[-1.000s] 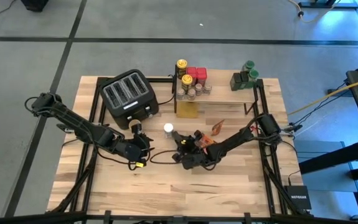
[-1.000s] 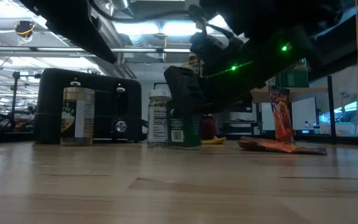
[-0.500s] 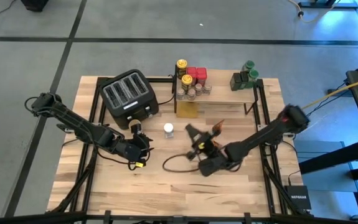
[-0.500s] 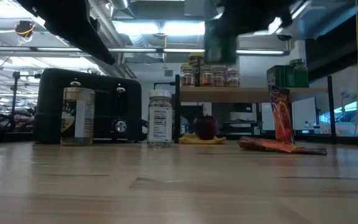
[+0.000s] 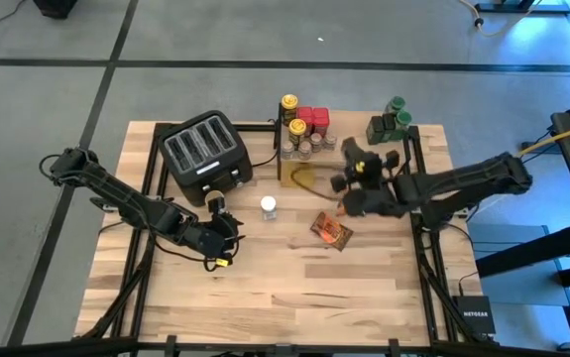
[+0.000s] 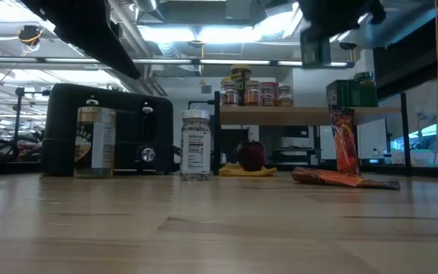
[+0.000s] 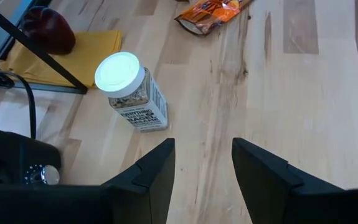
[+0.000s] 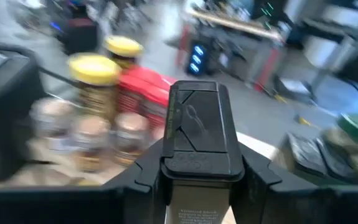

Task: Shelf spices
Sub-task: Put the green seasoning can on the shelf

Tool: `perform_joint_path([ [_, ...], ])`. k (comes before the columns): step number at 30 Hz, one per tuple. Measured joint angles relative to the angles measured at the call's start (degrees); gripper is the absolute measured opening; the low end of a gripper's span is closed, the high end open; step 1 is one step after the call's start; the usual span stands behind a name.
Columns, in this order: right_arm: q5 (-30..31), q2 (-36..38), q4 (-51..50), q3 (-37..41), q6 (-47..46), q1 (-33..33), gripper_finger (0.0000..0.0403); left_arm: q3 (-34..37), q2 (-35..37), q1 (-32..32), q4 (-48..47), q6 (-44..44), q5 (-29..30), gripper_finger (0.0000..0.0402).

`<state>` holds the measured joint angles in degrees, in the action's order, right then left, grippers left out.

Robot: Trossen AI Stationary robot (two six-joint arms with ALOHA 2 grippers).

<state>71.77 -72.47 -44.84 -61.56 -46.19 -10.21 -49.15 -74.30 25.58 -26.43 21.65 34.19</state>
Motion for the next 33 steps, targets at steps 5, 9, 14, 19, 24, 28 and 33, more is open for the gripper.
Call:
perform_joint_path([
  [5, -4.17, -0.67, -2.06, 1.54, -3.06, 8.7, 0.0125, 0.0, 0.0, 0.0, 0.02, 0.02, 0.01, 0.0153],
  [9, -6.02, -0.83, -1.45, 3.5, -4.42, 14.97, 0.0126, 0.0, 0.0, 0.0, 0.02, 0.02, 0.01, 0.0153],
  [14, -9.44, -0.83, 2.58, 6.96, -4.38, 20.14, 0.0134, 0.0, 0.0, 0.0, 0.01, -0.02, 0.01, 0.0153],
  [19, -9.53, -0.87, 8.47, 9.56, -2.39, 22.4, 0.0137, 0.0, 0.0, 0.0, 0.02, -0.04, 0.01, 0.0153],
  [24, -9.47, -0.87, 10.6, 9.7, -1.23, 23.93, 0.0159, 0.0, 0.0, 0.0, 0.03, 0.0, 0.01, 0.0153],
  [28, -9.82, -0.87, 10.96, 9.7, -1.13, 25.33, 0.0177, 0.0, 0.0, 0.0, 0.04, 0.02, 0.01, 0.0153],
  [33, -10.37, -0.87, 10.97, 9.7, -1.1, 25.66, 0.0205, -0.01, 0.0, 0.0, 0.03, 0.22, -0.03, 0.0153],
])
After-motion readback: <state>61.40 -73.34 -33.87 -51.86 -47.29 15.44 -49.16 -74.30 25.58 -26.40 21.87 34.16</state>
